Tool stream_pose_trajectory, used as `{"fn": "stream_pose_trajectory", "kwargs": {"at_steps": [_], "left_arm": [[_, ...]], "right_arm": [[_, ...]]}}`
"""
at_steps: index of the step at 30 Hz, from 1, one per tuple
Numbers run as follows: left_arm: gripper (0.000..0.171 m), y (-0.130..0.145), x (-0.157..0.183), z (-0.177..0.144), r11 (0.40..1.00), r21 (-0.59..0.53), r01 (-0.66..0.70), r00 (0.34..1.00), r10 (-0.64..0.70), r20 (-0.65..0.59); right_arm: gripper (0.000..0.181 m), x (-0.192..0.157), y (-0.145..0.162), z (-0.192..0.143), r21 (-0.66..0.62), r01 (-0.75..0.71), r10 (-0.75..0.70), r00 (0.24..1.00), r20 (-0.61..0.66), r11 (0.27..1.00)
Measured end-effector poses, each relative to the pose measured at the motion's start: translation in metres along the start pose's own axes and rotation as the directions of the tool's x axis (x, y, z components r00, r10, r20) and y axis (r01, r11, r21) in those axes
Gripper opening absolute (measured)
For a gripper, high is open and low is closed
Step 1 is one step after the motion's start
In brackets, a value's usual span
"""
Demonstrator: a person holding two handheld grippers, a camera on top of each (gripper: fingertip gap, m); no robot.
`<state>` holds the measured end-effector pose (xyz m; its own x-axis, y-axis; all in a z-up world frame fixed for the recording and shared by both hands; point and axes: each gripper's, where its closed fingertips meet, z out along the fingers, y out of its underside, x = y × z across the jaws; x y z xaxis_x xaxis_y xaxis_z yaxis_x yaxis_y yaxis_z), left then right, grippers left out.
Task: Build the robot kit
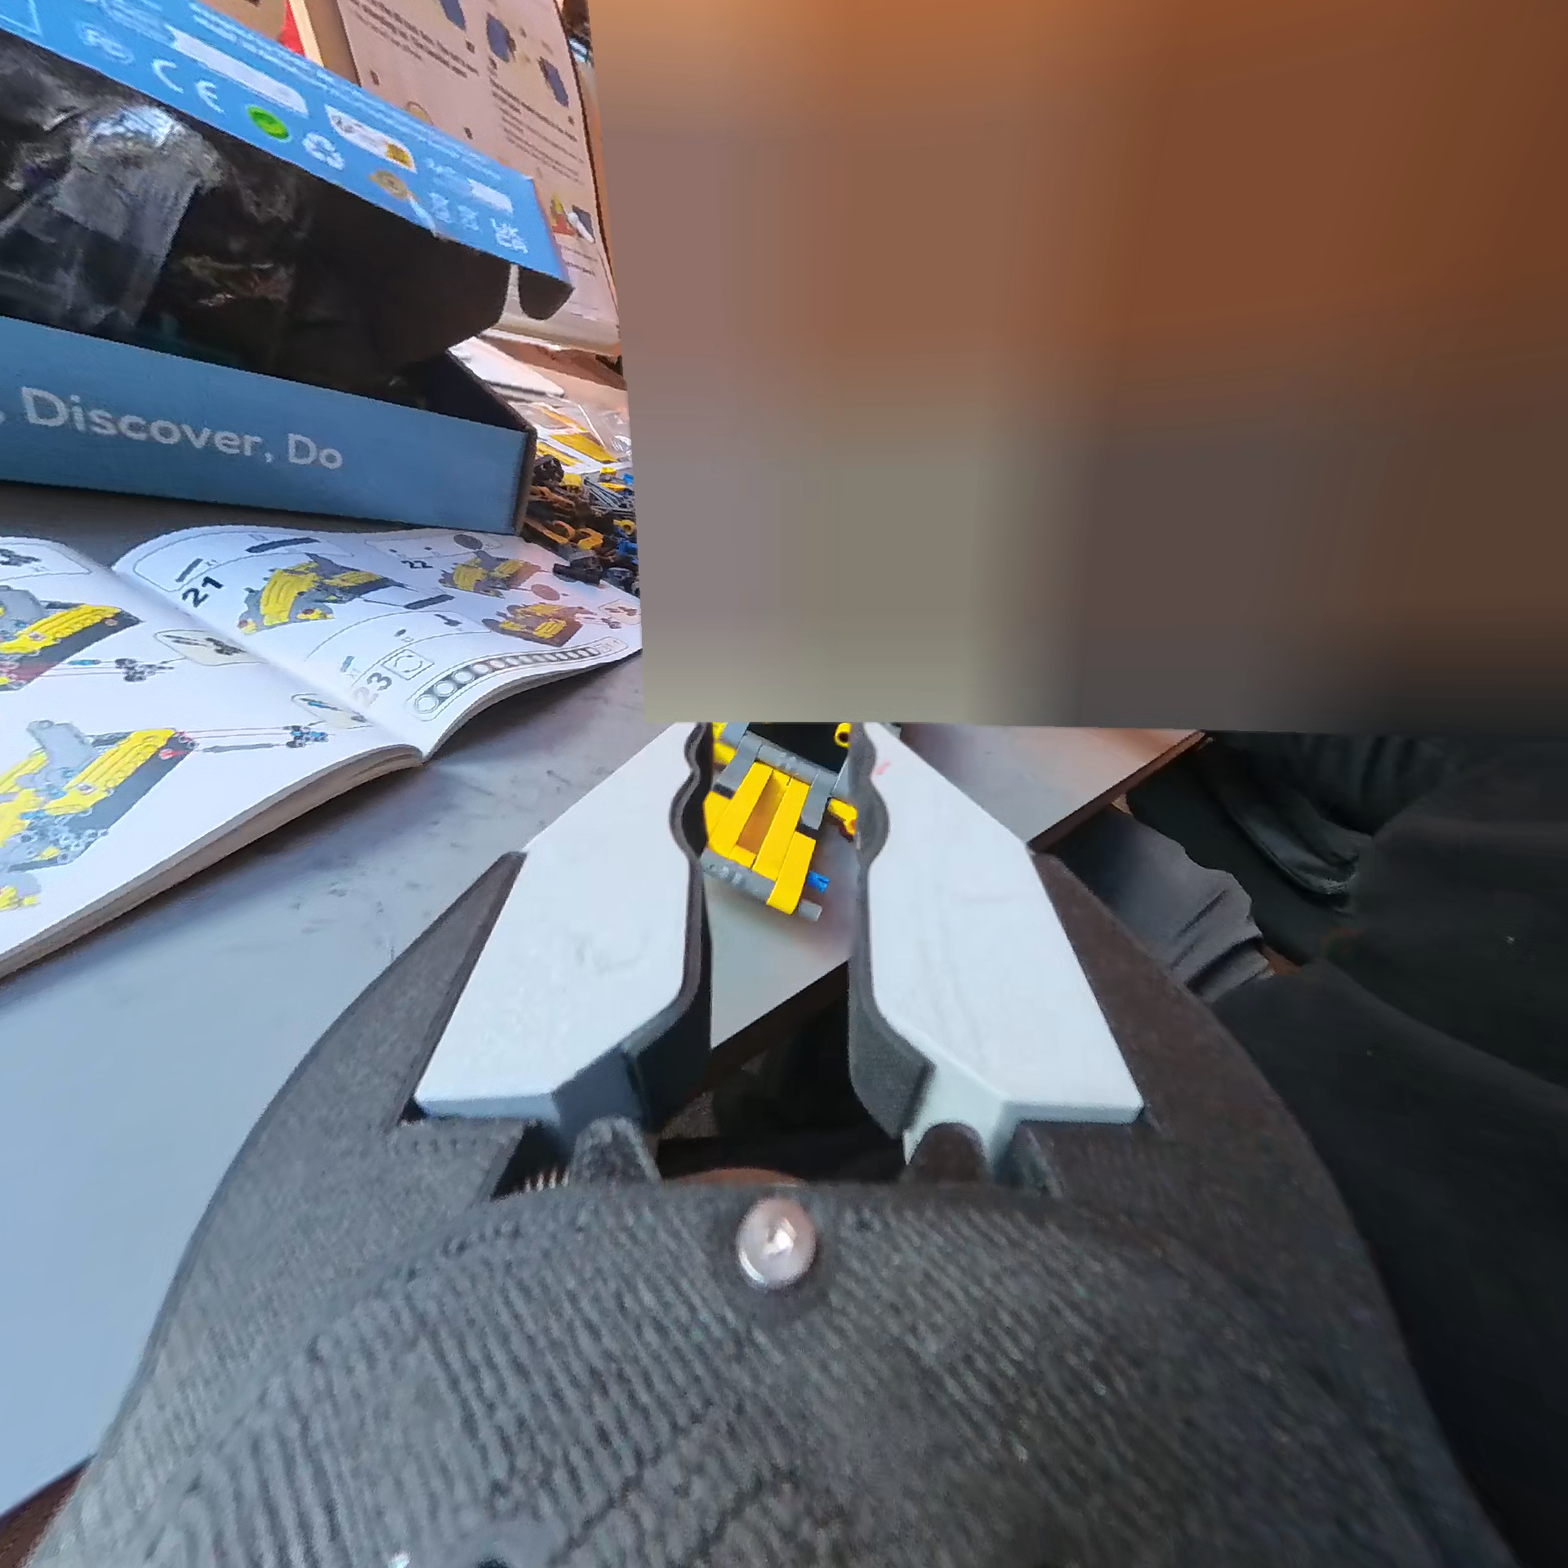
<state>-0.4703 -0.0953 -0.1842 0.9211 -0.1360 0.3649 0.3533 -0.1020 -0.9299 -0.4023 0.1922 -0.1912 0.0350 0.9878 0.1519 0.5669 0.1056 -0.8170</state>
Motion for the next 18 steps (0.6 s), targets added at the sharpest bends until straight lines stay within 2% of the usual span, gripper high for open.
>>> {"fn": "stream_pose_trajectory", "kwargs": {"at_steps": [3,7,10,12,18], "left_arm": [[0.028,0.006,-0.002,-0.001,1.0,-0.016,0.009,1.0,-0.009,0.009],[0.028,0.006,-0.003,-0.004,0.999,-0.014,-0.033,0.999,0.033,0.038],[0.028,0.009,-0.005,-0.004,0.998,-0.026,-0.058,0.997,0.059,0.057],[0.027,0.01,-0.005,-0.003,0.997,-0.034,-0.071,0.995,0.073,0.063],[0.026,0.019,-0.007,0.003,0.991,-0.073,-0.112,0.99,0.118,0.077]], "right_arm": [[0.016,0.022,0.026,-0.004,-0.088,-0.036,0.031,0.998,-0.063,0.995],[0.0,0.032,0.036,-0.01,-0.1,-0.02,0.012,0.997,-0.077,0.995],[0.003,0.044,0.047,-0.011,-0.155,-0.05,0.035,0.995,-0.098,0.987],[0.011,0.056,0.055,-0.015,-0.187,-0.076,0.049,0.988,-0.146,0.979],[0.01,0.026,0.065,-0.027,-0.16,-0.092,0.091,0.996,-0.015,0.983]]}}
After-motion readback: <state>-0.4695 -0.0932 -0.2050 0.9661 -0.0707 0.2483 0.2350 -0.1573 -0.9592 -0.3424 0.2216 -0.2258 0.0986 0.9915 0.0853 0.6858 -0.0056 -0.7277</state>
